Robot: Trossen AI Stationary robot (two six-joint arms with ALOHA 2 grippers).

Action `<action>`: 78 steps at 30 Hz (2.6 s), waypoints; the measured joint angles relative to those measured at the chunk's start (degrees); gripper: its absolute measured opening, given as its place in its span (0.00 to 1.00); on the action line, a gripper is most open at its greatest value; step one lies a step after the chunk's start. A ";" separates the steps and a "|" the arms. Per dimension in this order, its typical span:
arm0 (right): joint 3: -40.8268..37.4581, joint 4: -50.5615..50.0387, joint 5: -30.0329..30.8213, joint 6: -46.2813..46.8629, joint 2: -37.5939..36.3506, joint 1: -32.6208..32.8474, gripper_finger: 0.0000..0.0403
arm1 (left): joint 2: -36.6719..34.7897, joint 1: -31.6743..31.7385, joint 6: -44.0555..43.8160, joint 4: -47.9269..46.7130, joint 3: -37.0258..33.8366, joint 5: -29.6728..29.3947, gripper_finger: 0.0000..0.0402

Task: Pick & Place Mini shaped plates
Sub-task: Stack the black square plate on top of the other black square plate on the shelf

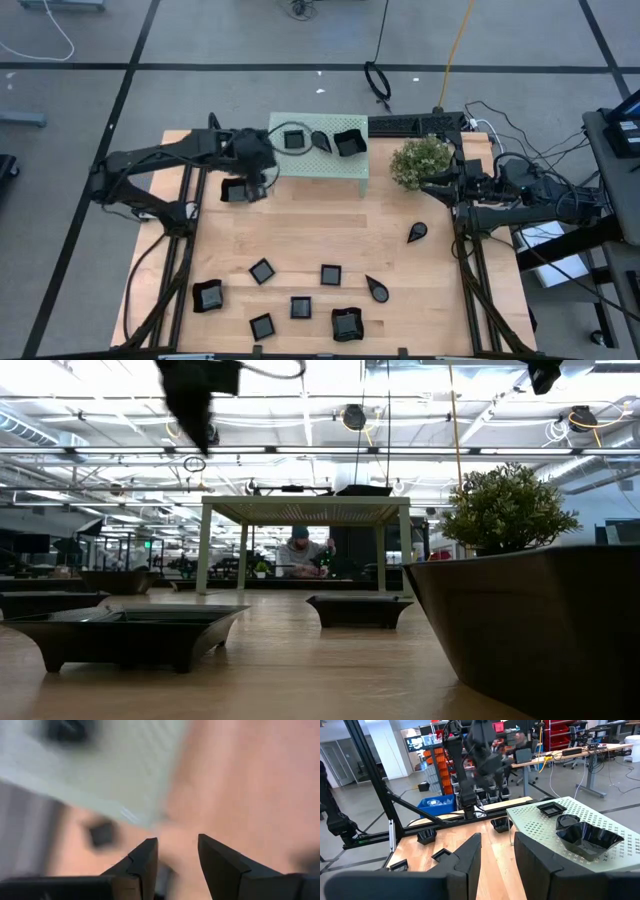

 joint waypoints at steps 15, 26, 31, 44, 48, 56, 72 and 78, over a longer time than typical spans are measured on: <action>0.00 -0.01 0.00 0.01 0.00 0.00 0.26 | 0.09 -14.42 -13.92 6.95 -23.65 21.39 0.36; 0.00 0.00 -0.02 -0.01 0.00 0.00 0.26 | 0.95 -20.98 -50.31 31.96 -34.14 18.07 0.36; 0.02 -0.02 -0.01 0.01 0.00 0.00 0.26 | 3.37 -26.58 -57.88 33.59 -33.33 15.76 0.36; 0.00 0.00 0.00 0.01 0.00 0.00 0.26 | 9.47 -37.58 -64.75 34.11 -32.83 8.75 0.36; 0.00 -0.02 0.00 -0.01 0.00 0.00 0.26 | 12.32 -37.98 -64.84 34.34 -32.83 7.71 0.36; 0.00 0.00 -0.02 0.00 0.00 0.00 0.26 | 12.37 -38.04 -64.56 36.65 -32.79 8.19 0.19; 0.00 0.00 -0.01 0.01 0.00 0.00 0.26 | -4.77 -27.46 -58.09 47.13 -32.89 -3.04 0.02; 0.01 0.00 -0.01 0.00 0.00 0.00 0.26 | -12.10 -18.15 -44.72 60.59 -32.81 -12.38 0.02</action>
